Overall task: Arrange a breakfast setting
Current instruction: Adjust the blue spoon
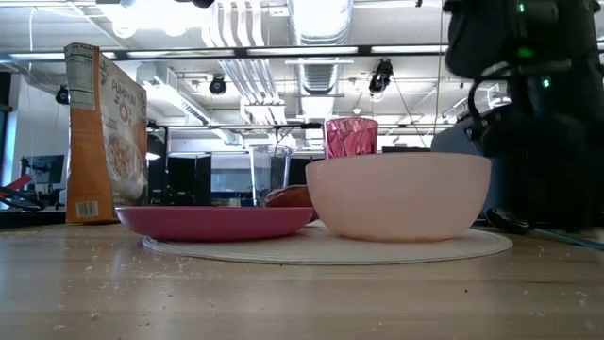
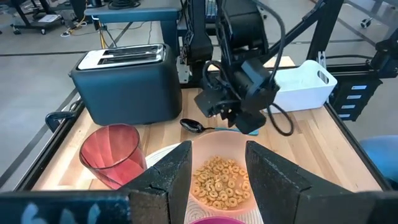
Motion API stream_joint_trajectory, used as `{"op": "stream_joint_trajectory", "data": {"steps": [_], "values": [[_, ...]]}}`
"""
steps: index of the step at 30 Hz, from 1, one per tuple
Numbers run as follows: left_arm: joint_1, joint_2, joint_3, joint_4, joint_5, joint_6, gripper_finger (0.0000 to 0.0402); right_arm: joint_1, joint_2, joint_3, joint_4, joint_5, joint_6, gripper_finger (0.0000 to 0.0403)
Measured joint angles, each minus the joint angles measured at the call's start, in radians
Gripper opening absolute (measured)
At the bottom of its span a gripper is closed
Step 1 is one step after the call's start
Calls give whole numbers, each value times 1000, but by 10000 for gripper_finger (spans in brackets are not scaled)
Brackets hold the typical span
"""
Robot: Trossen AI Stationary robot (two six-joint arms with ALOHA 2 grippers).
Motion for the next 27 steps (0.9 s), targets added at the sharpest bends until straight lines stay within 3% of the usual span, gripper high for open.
{"op": "stream_joint_trajectory", "data": {"steps": [5,14,20,27], "values": [[0,0,0,-1,0,3,134,-6,-8,-65,87,0,38,128],[0,0,0,-8,0,4,134,-5,-78,-57,90,6,69,127],[0,0,0,-7,0,4,134,-5,-133,-57,83,76,123,127],[0,2,0,-7,1,4,134,-6,-89,-58,83,131,156,117]]}}
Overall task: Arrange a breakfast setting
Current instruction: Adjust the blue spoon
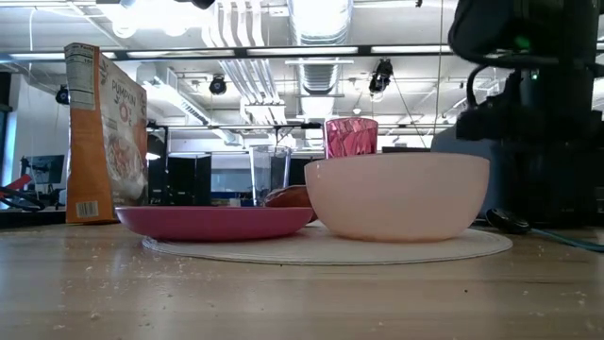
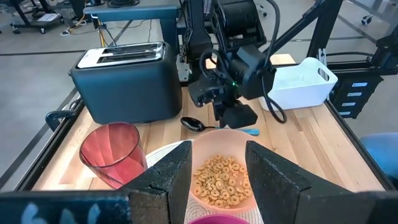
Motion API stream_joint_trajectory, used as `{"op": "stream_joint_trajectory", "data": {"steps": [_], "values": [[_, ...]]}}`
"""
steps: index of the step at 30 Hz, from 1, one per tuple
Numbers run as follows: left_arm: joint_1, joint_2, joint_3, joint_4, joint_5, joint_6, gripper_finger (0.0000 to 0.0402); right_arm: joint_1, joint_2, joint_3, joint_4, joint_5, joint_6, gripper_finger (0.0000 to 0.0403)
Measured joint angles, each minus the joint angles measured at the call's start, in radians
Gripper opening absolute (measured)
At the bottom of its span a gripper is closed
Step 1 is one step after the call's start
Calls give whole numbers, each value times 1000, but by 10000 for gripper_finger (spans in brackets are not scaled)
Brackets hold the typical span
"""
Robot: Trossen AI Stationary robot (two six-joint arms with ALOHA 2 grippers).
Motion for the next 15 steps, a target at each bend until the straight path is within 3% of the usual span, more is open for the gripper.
{"op": "stream_joint_trajectory", "data": {"steps": [15], "values": [[0,0,0,0,0,0,134,0,68,-3,84,18,-29,84]]}}
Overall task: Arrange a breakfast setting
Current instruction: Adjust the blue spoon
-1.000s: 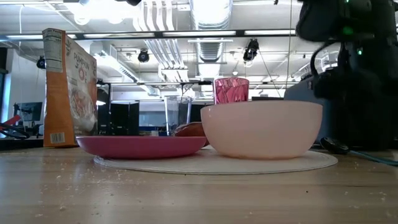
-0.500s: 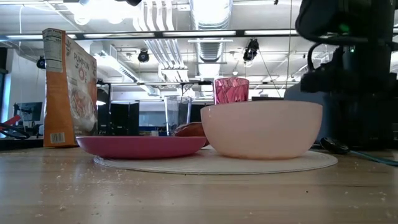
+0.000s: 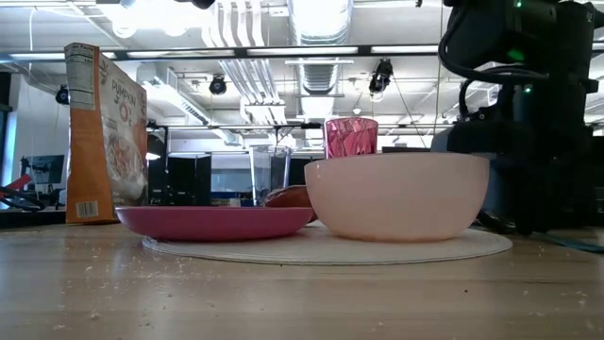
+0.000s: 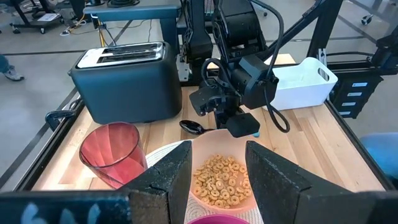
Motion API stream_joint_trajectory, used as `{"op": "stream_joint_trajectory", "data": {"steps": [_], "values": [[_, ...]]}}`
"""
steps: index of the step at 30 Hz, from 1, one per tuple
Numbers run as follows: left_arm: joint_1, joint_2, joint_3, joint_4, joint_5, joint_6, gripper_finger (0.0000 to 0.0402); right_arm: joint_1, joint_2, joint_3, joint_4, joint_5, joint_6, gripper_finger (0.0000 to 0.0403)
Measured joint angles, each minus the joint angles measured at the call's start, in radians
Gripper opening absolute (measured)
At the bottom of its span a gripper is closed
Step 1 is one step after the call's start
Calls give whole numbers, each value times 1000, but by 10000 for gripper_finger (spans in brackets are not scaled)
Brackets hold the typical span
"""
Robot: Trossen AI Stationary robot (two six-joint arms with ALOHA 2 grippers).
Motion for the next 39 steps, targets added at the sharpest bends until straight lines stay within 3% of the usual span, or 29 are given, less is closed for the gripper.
{"op": "stream_joint_trajectory", "data": {"steps": [28,39], "values": [[0,0,0,4,0,7,134,0,-11,-47,61,35,-22,20],[0,1,0,4,0,7,134,-14,-13,-30,111,79,-9,18]]}}
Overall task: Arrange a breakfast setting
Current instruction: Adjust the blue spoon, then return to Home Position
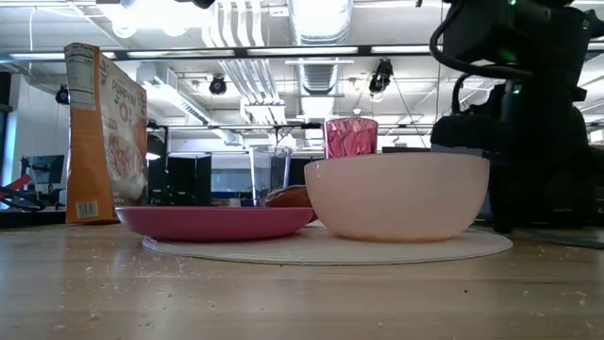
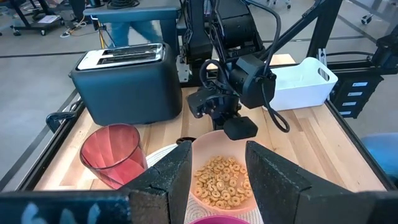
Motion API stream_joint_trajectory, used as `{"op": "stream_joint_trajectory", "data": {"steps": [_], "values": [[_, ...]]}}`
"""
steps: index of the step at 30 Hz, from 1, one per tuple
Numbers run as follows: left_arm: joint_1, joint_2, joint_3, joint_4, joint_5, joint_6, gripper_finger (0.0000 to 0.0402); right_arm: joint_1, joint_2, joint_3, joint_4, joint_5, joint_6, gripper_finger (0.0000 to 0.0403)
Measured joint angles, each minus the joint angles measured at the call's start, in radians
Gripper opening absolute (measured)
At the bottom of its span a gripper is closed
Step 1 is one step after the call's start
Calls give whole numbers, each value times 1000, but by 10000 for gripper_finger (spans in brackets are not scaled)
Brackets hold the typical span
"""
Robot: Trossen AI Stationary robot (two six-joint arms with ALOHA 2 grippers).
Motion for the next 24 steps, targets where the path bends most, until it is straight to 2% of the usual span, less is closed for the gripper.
{"op": "stream_joint_trajectory", "data": {"steps": [8,16,24], "values": [[0,0,0,0,0,0,134,-43,-1,0,15,66,10,18],[0,0,0,-7,0,0,134,-74,-2,0,22,66,-1,19],[0,0,0,-18,0,0,134,-74,-4,1,23,48,-47,63]]}}
